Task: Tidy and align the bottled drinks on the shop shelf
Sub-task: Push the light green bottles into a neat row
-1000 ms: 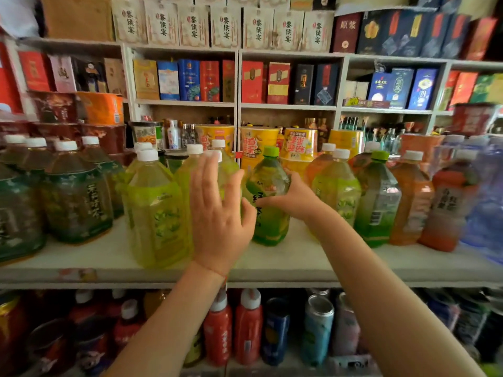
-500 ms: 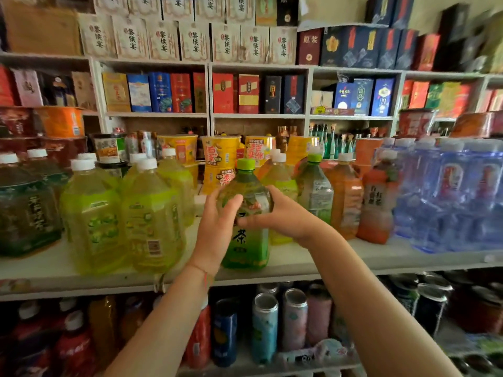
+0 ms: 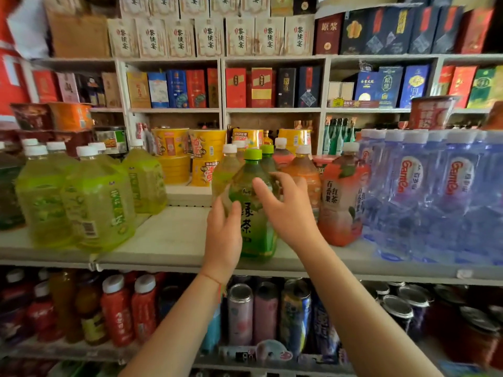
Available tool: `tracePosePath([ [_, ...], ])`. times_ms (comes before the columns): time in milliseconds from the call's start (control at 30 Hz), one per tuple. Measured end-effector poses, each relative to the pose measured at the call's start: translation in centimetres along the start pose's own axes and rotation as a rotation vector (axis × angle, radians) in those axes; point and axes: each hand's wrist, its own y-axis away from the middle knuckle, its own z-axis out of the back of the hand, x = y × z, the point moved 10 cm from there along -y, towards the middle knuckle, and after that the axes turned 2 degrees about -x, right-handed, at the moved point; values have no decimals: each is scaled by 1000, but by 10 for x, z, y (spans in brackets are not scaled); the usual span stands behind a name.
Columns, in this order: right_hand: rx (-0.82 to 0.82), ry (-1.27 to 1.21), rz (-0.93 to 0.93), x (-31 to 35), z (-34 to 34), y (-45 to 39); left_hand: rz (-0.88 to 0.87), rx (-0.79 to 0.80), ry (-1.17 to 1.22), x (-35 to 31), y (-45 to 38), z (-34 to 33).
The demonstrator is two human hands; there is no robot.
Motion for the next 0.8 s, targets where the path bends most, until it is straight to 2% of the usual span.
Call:
tracePosePath([
  [167,-94,92,87,1,20,0,-83,43,-77,-9,12,-33],
  [267,-240,137,181,10,31,6,-99,62,-157,-12,14,-32],
  [433,-523,204,526,59,30,30,-218,-227,-475,-38,-2,43],
  [500,-503,214,648,77,12,34,-249,-264,-522,-44,-11,66],
  [567,-388,246,709,90,-22,32,-317,-265,-576,-53,-17,81],
  [633,-275,320,652,91,-60,22,-412,-267,-671,-61,-21,95],
  [800,-163,720,187,56,-103,-25,-478,-407,-1054,-61,-42,150],
])
